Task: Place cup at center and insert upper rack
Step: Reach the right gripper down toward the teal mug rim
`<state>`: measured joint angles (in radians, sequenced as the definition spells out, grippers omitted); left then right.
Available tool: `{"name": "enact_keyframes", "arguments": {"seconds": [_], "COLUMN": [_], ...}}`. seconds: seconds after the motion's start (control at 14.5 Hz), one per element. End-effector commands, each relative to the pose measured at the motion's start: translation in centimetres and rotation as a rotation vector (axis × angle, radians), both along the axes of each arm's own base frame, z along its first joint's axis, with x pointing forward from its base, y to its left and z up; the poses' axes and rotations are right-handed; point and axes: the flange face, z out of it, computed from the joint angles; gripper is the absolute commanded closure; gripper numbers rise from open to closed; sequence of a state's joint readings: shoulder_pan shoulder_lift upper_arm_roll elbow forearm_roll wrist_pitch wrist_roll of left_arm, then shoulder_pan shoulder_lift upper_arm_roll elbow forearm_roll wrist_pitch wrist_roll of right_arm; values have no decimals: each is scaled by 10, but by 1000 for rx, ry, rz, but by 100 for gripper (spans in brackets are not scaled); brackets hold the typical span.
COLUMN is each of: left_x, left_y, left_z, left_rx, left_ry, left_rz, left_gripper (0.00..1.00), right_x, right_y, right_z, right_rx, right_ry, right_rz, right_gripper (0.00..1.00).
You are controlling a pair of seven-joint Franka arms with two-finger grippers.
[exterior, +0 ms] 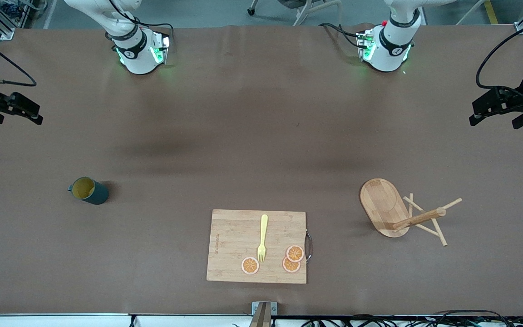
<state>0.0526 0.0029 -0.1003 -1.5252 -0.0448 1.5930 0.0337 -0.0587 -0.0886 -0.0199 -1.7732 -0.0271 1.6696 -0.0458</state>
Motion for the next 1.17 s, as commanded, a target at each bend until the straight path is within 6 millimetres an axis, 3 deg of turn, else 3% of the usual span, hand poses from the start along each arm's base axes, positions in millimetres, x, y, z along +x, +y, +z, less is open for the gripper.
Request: {"name": "enact_keyframes", "arguments": {"seconds": [0.0, 0.41, 0.62, 1.11], "left_x": [-1, -1, -1, -1], "left_y": [-2, -2, -2, -1], "left_z": [4, 4, 4, 4], "left_rx": [0, 0, 0, 2], "left_ry": [6, 6, 6, 6], "left_rz": [-5, -5, -7, -7], "left_gripper": [0, 0, 0, 0], "right_x": [15, 56, 70, 95], "right_y": [-13, -19, -22, -10], "right_z": [-31, -137, -201, -258], "right_rx": [-9, 1, 7, 5], "right_ry": [41, 164, 234, 189], "right_rz": [-12, -17, -16, 25], "right_gripper": [0, 0, 0, 0]}}
